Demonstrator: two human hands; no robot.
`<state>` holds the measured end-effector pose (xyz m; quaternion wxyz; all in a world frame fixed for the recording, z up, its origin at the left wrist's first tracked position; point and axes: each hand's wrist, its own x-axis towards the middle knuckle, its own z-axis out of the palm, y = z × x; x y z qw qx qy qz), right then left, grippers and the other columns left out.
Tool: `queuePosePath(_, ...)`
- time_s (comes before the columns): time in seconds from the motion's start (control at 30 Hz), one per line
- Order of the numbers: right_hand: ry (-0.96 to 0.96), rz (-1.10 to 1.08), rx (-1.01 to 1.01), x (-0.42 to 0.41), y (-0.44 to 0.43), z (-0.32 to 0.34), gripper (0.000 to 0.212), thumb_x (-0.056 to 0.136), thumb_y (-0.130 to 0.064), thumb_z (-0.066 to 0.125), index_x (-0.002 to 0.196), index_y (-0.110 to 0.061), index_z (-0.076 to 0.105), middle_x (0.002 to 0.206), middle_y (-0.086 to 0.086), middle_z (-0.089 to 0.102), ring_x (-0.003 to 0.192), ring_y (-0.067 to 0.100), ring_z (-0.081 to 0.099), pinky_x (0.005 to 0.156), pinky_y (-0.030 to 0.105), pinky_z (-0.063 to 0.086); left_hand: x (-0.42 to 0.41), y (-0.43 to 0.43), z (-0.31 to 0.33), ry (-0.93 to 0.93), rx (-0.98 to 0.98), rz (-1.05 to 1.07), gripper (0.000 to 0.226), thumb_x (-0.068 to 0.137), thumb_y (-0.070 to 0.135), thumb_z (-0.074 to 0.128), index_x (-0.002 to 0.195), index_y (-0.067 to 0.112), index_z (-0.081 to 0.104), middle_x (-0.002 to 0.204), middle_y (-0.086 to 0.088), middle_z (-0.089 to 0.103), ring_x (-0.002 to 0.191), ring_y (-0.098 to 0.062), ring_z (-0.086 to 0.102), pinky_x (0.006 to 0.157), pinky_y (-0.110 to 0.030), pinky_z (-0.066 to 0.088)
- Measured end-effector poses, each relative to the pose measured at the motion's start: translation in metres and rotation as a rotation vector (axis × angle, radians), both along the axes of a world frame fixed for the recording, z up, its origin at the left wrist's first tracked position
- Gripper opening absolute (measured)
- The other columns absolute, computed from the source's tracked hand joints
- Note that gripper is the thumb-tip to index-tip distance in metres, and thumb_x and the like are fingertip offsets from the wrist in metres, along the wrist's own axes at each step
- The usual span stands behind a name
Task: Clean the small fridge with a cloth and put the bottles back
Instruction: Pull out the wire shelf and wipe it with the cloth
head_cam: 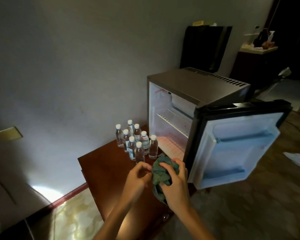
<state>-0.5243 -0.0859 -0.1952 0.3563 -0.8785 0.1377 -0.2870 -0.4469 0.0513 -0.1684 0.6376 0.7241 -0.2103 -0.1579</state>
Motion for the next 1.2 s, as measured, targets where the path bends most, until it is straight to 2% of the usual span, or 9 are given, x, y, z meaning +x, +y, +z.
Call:
queuePosePath(0.1,0.06,0.011,0.015,0.021,0.016,-0.005,0.055,0.084,-0.016,0.074,0.132,-0.035,0.057,0.144,-0.012,0.022,0.133,0.011,0.031,0.108,0.024,0.037,0.019,0.014,0.003,0.005,0.015,-0.005,0.012,0.082,0.009,0.059,0.081,0.021,0.06,0.082,-0.008,0.064,0.062,-0.014,0.056,0.05,-0.026,0.041)
queuePosePath(0.2,0.078,0.003,0.045,0.05,0.025,-0.01,0.059,0.085,-0.009,0.072,0.133,-0.037,0.055,0.143,-0.016,0.019,0.132,0.007,0.026,0.11,0.027,0.039,0.046,0.022,0.005,0.001,0.048,-0.021,0.016,0.084,0.003,0.058,0.083,0.019,0.06,0.084,-0.005,0.065,0.063,-0.015,0.057,0.049,-0.027,0.042)
queuePosePath(0.3,0.095,0.028,0.057,0.081,0.027,-0.012,0.058,0.087,-0.007,0.067,0.135,-0.037,0.053,0.143,-0.018,0.016,0.133,0.005,0.019,0.11,0.023,0.034,0.073,0.025,0.008,0.005,0.068,0.004,0.014,0.09,-0.001,0.057,0.088,0.013,0.06,0.089,-0.006,0.067,0.067,-0.016,0.06,0.051,-0.027,0.045)
queuePosePath(0.37,0.074,0.027,0.07,0.104,0.025,-0.013,0.058,0.086,-0.006,0.068,0.134,-0.035,0.054,0.145,-0.015,0.017,0.138,0.011,0.021,0.111,0.025,0.034,0.091,0.025,0.01,0.0,0.078,0.017,0.01,0.094,0.003,0.058,0.093,0.013,0.062,0.094,-0.004,0.068,0.07,-0.016,0.063,0.051,-0.025,0.046)
queuePosePath(0.5,0.028,-0.043,0.108,0.146,0.015,-0.016,0.059,0.082,-0.002,0.071,0.131,-0.03,0.058,0.147,-0.005,0.025,0.139,0.02,0.028,0.112,0.04,0.042,0.127,0.016,0.018,-0.006,0.136,-0.033,0.01,0.094,0.015,0.063,0.1,0.023,0.066,0.098,0.011,0.069,0.079,-0.017,0.066,0.058,-0.028,0.051)
queuePosePath(0.7,-0.022,-0.13,0.184,0.18,-0.001,-0.015,0.058,0.082,0.001,0.069,0.13,-0.03,0.06,0.138,-0.019,0.025,0.133,0.013,0.031,0.108,0.034,0.046,0.166,-0.013,0.027,0.008,0.062,-0.035,0.021,0.092,0.007,0.065,0.108,0.02,0.062,0.102,0.012,0.07,0.083,-0.009,0.07,0.055,-0.02,0.053)
queuePosePath(0.87,-0.013,-0.218,0.233,0.187,-0.019,-0.017,0.063,0.082,0.003,0.066,0.131,-0.035,0.059,0.132,-0.026,0.022,0.131,0.007,0.031,0.112,0.029,0.039,0.186,-0.037,0.014,-0.019,0.081,-0.127,0.024,0.093,0.007,0.064,0.109,0.025,0.061,0.109,0.014,0.068,0.092,-0.014,0.07,0.074,-0.04,0.061)
queuePosePath(1.0,-0.004,-0.342,0.276,0.192,-0.027,-0.025,0.063,0.085,0.001,0.064,0.132,-0.039,0.057,0.138,-0.016,0.028,0.134,0.008,0.031,0.114,0.032,0.038,0.194,-0.055,-0.001,-0.165,0.099,-0.21,0.044,0.089,0.0,0.061,0.124,0.025,0.052,0.115,0.02,0.065,0.109,0.002,0.061,0.085,-0.019,0.053)
queuePosePath(1.2,-0.01,-0.519,0.233,0.2,-0.021,-0.031,0.063,0.083,0.004,0.063,0.131,-0.035,0.059,0.14,-0.014,0.028,0.134,0.009,0.035,0.112,0.029,0.04,0.218,-0.062,-0.027,-0.126,-0.012,-0.41,0.051,0.088,-0.005,0.058,0.126,0.027,0.05,0.117,0.015,0.064,0.11,-0.004,0.062,0.088,-0.02,0.052)
